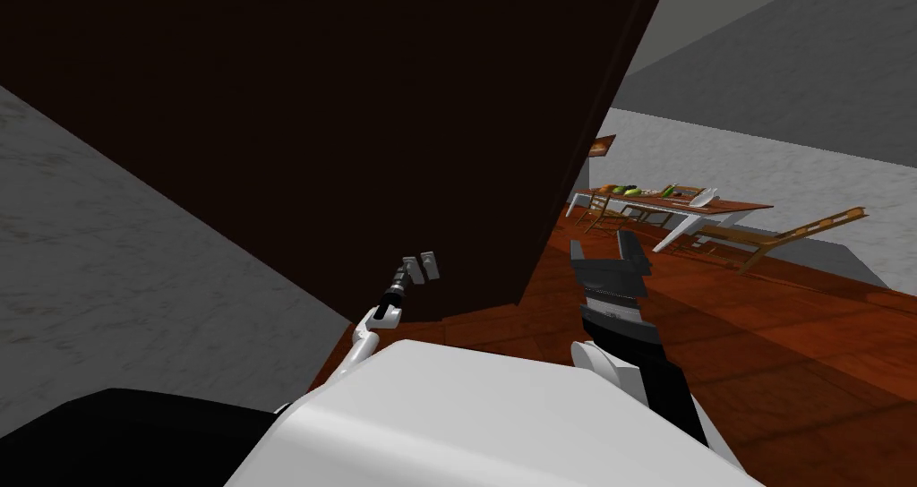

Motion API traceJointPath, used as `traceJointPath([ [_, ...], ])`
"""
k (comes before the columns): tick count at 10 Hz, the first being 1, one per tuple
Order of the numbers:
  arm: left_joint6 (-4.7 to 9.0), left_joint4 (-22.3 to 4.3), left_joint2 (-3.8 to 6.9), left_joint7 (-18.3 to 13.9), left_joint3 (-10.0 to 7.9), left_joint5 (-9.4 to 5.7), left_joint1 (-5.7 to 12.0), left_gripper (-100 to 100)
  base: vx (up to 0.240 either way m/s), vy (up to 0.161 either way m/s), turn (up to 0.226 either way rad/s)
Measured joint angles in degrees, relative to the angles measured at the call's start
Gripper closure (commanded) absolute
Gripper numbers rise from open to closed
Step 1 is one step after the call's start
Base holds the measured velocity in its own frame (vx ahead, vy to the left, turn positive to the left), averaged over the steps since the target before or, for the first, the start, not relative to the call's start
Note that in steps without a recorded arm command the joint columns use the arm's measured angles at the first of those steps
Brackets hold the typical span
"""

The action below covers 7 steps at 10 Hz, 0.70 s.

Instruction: Pull the door open

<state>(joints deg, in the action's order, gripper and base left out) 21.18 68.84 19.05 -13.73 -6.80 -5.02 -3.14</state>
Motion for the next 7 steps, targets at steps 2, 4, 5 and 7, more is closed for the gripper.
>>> traceJointPath([
  [2, 0.03, 0.04, -0.09, 0.03, 0.18, 0.05, 0.08, 100, -0.028, 0.017, -0.022],
  [4, -0.03, -0.02, -0.23, 0.03, 0.37, 0.08, -0.02, 100, -0.008, -0.003, 0.008],
  [5, -0.05, -0.06, -0.24, 0.03, 0.37, 0.08, -0.07, 100, -0.126, 0.043, 0.054],
  [7, -0.80, 1.89, -0.24, 0.18, 0.16, 0.13, -1.28, 100, -0.161, 0.061, 0.048],
])
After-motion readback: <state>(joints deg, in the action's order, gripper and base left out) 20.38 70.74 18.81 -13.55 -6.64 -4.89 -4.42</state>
